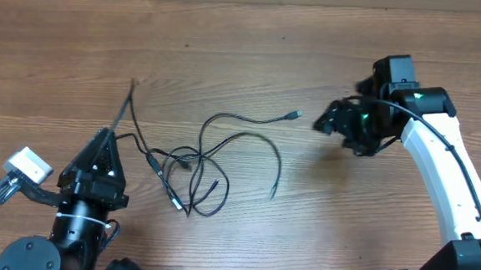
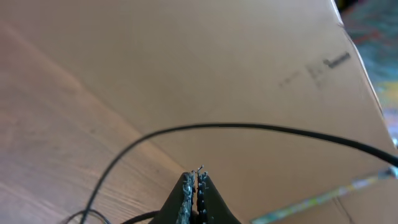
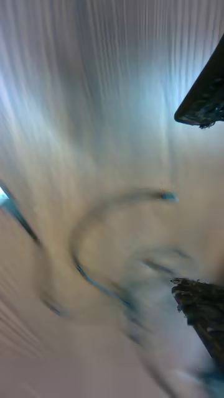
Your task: Untangle cables
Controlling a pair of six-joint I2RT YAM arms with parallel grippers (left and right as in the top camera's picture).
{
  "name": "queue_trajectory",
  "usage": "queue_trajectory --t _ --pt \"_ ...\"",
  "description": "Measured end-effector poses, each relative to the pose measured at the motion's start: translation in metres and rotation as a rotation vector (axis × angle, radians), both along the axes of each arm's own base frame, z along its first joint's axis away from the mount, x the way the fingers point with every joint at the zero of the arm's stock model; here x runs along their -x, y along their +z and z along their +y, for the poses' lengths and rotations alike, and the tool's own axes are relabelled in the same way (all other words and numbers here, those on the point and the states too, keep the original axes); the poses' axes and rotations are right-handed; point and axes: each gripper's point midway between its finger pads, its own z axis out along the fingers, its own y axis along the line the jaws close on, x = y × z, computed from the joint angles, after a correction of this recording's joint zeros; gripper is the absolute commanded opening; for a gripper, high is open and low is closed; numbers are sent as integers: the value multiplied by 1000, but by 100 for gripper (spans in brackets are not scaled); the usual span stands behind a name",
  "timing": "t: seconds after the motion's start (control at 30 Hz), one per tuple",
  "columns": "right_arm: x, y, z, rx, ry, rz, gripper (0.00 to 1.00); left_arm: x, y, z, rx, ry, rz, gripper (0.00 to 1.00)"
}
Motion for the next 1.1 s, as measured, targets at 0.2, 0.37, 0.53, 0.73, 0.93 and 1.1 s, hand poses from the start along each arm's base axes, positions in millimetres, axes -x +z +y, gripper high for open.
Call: queue_trajectory --t 0.2,0.37,0.53,0.73,0.93,1.1 --pt "42 28 79 -281 357 -28 71 -16 -11 -3 105 62 56 4" --pt "74 38 126 -362 556 -51 71 -30 -18 -6 188 118 87 4" --pt "84 49 167 -420 697 -160 75 -36 -4 -5 320 152 34 4" --pt "76 62 214 -449 716 -305 81 -37 9 -3 416 158 -18 4" --pt "99 68 255 -463 722 -325 86 -37 11 -3 438 157 -23 4" --pt "111 46 266 -347 607 -263 73 -37 12 -6 447 140 -25 4"
